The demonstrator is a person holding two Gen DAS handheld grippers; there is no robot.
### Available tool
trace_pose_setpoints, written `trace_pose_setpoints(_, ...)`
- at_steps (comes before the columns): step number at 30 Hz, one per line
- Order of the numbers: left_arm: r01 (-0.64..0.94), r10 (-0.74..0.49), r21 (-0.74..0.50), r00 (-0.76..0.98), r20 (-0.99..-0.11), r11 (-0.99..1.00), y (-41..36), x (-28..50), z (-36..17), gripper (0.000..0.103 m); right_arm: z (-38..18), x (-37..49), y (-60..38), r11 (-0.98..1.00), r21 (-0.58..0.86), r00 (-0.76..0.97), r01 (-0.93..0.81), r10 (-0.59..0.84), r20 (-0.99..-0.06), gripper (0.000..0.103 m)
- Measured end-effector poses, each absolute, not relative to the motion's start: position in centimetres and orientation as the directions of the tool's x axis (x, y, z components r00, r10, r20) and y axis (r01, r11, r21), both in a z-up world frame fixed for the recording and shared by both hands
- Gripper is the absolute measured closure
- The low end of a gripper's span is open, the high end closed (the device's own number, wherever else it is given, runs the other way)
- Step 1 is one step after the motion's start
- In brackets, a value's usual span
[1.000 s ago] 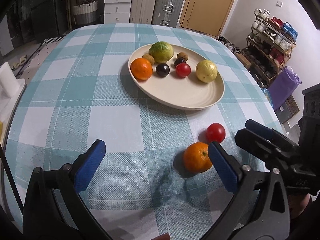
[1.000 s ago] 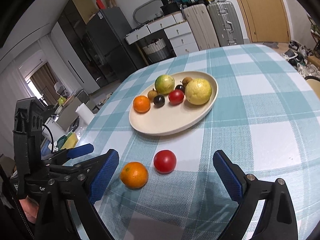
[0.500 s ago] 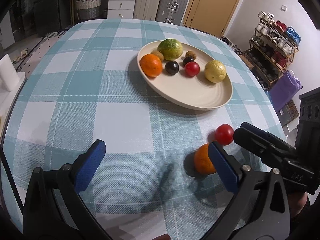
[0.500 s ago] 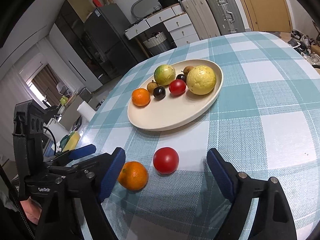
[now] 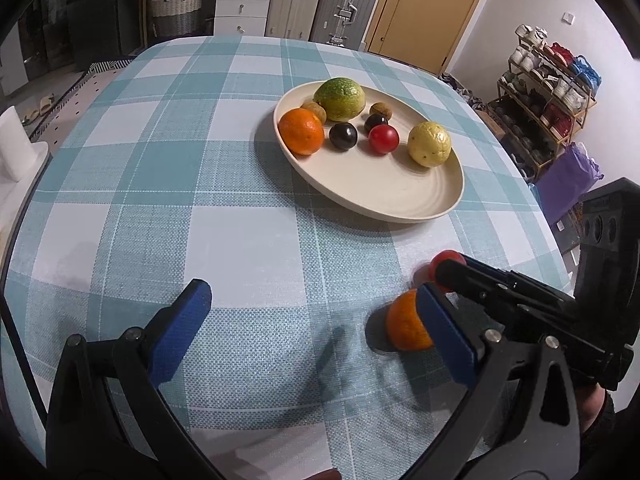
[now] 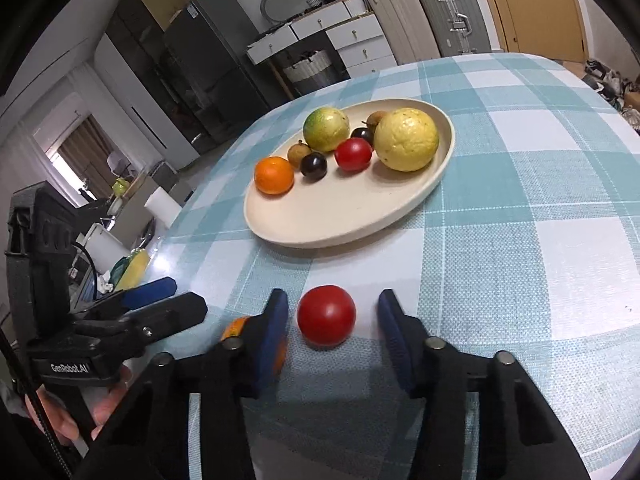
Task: Organize fruits
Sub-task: 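Lower the right tool onto the red tomato on the cloth and close it, then lower the left tool onto the orange on the cloth and close it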
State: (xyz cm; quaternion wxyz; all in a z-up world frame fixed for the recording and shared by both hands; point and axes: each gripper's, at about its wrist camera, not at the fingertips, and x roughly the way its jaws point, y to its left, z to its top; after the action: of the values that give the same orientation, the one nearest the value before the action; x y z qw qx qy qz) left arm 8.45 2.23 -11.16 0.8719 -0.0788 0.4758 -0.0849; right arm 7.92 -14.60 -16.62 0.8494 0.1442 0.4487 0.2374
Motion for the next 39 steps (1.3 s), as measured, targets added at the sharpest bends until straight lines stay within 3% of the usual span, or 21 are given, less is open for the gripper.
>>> trace_pose_setpoints(16, 0.163, -0.279, -0.227, 0.498, -0.821, 0.96, -1.0, 8.1, -10.8, 0.001, -15.2, 7.0, -17.7, 0.837, 0.481, 0.559, -0.261, 0.537, -0.632, 0.073)
trace_pose_setpoints(39, 0.254, -0.293, -0.196, 0.439, -0.849, 0.947, -4.8, 7.9, -12.4, 0.003, -15.5, 6.8, -21.2, 0.832, 0.511, 0.584, -0.214, 0.529, -0.616, 0.073)
